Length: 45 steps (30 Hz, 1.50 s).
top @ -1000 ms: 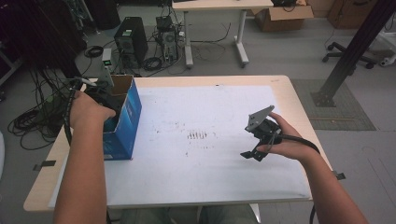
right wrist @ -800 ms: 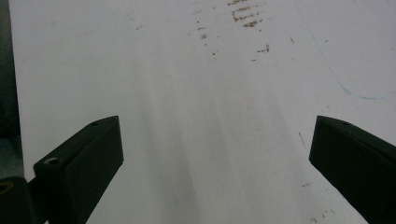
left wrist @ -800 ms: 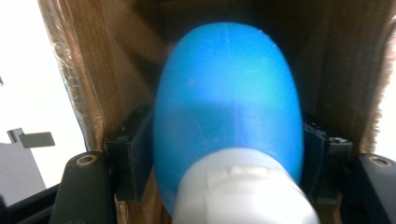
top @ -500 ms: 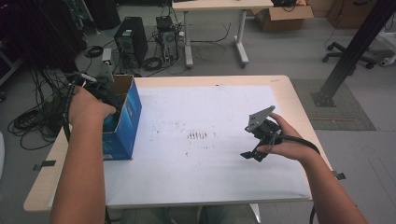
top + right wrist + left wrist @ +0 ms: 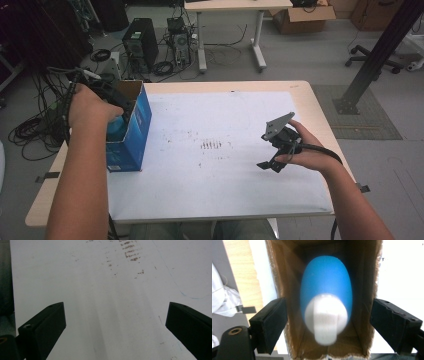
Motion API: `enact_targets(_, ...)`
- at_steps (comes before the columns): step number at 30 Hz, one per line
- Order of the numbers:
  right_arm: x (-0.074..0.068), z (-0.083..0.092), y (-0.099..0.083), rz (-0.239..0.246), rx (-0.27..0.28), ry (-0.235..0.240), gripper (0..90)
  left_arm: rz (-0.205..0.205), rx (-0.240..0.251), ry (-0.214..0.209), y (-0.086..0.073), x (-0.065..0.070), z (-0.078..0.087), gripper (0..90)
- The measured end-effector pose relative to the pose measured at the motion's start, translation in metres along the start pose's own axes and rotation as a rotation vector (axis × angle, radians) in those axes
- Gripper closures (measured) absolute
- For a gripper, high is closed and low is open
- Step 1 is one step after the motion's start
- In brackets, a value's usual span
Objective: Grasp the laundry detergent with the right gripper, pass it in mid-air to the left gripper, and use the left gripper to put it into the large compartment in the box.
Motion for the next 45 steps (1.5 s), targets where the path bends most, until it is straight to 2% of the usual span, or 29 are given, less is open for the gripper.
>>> enact_targets(5,-0.001,0.002,0.002,0.008,0.005,0.0,3.1,-0.012,0.005,0.011,-0.004,0.004,0.012,5.8)
enact_targets(11,-0.003,0.008,0.006,0.008,0.024,-0.003,3.1,-0.038,0.026,0.034,-0.008,0.011,0.027,0.2)
enact_targets(15,-0.004,0.013,0.007,0.012,0.03,-0.016,3.1,-0.054,0.051,0.045,-0.01,0.017,0.041,0.2)
enact_targets(18,-0.005,0.019,0.008,0.015,0.032,-0.024,3.1,-0.09,0.072,0.043,-0.01,0.025,0.053,0.2)
enact_targets(23,-0.002,0.031,0.012,0.019,0.032,-0.042,3.1,-0.195,0.108,0.027,-0.009,0.048,0.076,0.2)
enact_targets(26,-0.001,0.038,0.015,0.024,0.036,-0.052,3.1,-0.273,0.093,0.055,-0.009,0.065,0.088,0.2)
enact_targets(29,0.0,0.044,0.018,0.035,0.036,-0.056,3.1,-0.356,0.107,0.064,-0.01,0.083,0.099,0.2)
enact_targets(31,0.0,0.046,0.019,0.035,0.034,-0.06,3.1,-0.418,0.111,0.059,-0.011,0.095,0.103,0.2)
enact_targets(32,0.001,0.048,0.019,0.036,0.028,-0.062,3.1,-0.494,0.104,0.04,-0.014,0.109,0.106,0.2)
enact_targets(33,0.001,0.048,0.019,0.036,0.028,-0.062,3.1,-0.494,0.104,0.04,-0.014,0.109,0.106,0.2)
enact_targets(34,0.0,0.05,0.019,0.05,0.027,-0.06,3.1,-0.536,0.1,0.03,-0.016,0.116,0.107,0.2)
enact_targets(36,-0.001,0.051,0.02,0.054,0.037,-0.053,3.1,-0.624,0.074,0.036,-0.02,0.13,0.105,0.3)
enact_targets(39,-0.003,0.053,0.024,0.07,0.036,-0.043,3.1,-0.734,0.046,0.037,-0.026,0.148,0.099,0.3)
enact_targets(41,-0.004,0.054,0.027,0.079,0.02,-0.045,3.1,-0.8,0.05,0.033,-0.029,0.157,0.096,0.2)
enact_targets(43,-0.005,0.055,0.03,0.087,0.0,-0.04,3.1,-0.855,0.044,0.032,-0.032,0.164,0.092,0.2)
enact_targets(45,-0.006,0.057,0.035,0.094,-0.021,-0.043,3.1,-0.902,0.034,0.014,-0.035,0.168,0.088,0.2)
Point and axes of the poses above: each handheld gripper's, and its own axes: z roughly backward along the jaws, y roughly out of its top, x roughly to its right, the point moved 1 cm from there along -z, roughly forward along the jaws
